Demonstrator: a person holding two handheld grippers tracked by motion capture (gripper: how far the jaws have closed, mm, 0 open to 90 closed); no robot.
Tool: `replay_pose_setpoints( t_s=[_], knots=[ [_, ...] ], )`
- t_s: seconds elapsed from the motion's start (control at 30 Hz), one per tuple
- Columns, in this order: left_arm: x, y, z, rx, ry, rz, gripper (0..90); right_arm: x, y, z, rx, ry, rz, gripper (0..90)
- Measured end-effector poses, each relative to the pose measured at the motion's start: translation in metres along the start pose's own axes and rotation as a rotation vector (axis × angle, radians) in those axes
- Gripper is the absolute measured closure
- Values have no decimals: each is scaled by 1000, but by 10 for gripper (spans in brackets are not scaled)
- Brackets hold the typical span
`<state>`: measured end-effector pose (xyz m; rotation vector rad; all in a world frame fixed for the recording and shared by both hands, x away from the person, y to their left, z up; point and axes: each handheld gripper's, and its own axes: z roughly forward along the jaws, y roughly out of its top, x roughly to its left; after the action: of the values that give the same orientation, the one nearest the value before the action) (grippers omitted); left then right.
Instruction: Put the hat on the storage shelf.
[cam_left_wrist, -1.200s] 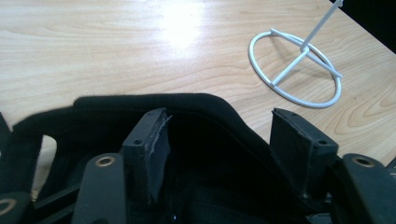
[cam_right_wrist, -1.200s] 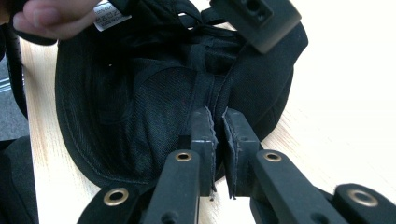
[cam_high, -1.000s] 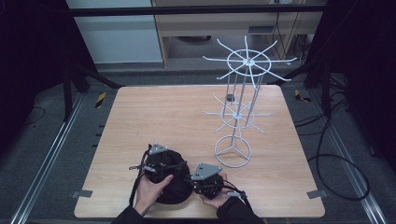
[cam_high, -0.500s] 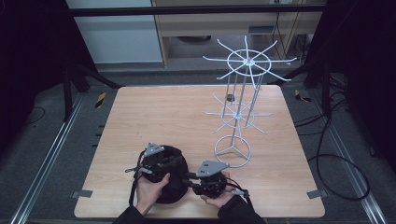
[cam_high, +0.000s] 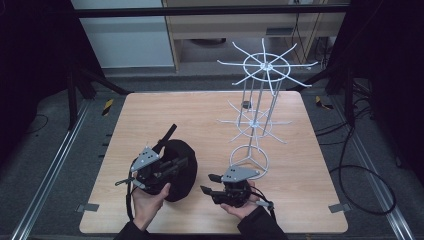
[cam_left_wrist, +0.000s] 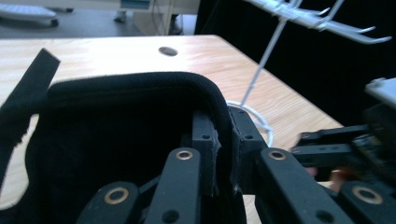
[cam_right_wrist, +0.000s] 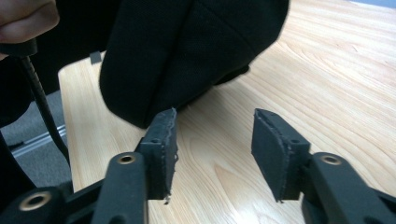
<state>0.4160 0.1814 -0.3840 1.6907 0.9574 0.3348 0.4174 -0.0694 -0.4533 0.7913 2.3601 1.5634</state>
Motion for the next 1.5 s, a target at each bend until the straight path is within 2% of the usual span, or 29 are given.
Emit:
replay_pose_setpoints(
  t_s=[0.07, 0.2, 0.3, 0.37, 0.43, 0.5, 0.57, 0.63, 0.67, 0.7, 0.8, 0.93, 1.03, 1.17, 1.3, 1.5],
  knots=[
    [-4, 2, -2, -13, -16, 10, 820, 1, 2, 2, -16, 12, 9, 485],
    [-11, 2, -1, -2, -53, 29, 820, 1, 5, 3, -51, 41, 38, 481],
    [-17, 0, 2, 8, -69, 44, 820, -1, 5, 4, -71, 69, 70, 517],
    [-21, 0, 3, 12, -82, 64, 821, -2, 5, 5, -69, 78, 83, 599],
    [-23, -1, 3, 12, -87, 80, 821, -3, 5, 5, -61, 99, 101, 744],
    [-24, 0, 2, 4, -96, 83, 822, -3, 5, 4, -68, 97, 103, 885],
    [-23, 1, 1, -3, -105, 83, 822, -4, 7, 1, -76, 98, 106, 900],
    [-22, 1, 0, -14, -102, 93, 821, -2, 9, -3, -74, 65, 71, 900],
    [-22, 1, -1, -17, -97, 97, 819, -1, 12, -6, -76, 21, 38, 900],
    [-22, 1, -2, -20, -89, 107, 819, -1, 12, -6, -76, 21, 38, 900],
    [-19, -1, -3, -22, -81, 125, 813, 0, 19, -15, -69, -67, -33, 900],
    [-17, -5, -5, -3, -76, 140, 805, 1, 21, -19, -53, -93, -60, 900],
    [-13, -14, -9, 24, -61, 147, 795, 3, 22, -19, -20, -120, -108, 900],
    [-4, -25, -17, 39, -44, 131, 786, 9, 24, -13, 22, -114, -153, 900],
    [7, -37, -27, 56, -4, 128, 777, 19, 24, 0, 57, -93, -190, 900],
    [22, -51, -41, 83, 35, 111, 779, 31, 22, 19, 78, -45, -194, 866]
  ],
)
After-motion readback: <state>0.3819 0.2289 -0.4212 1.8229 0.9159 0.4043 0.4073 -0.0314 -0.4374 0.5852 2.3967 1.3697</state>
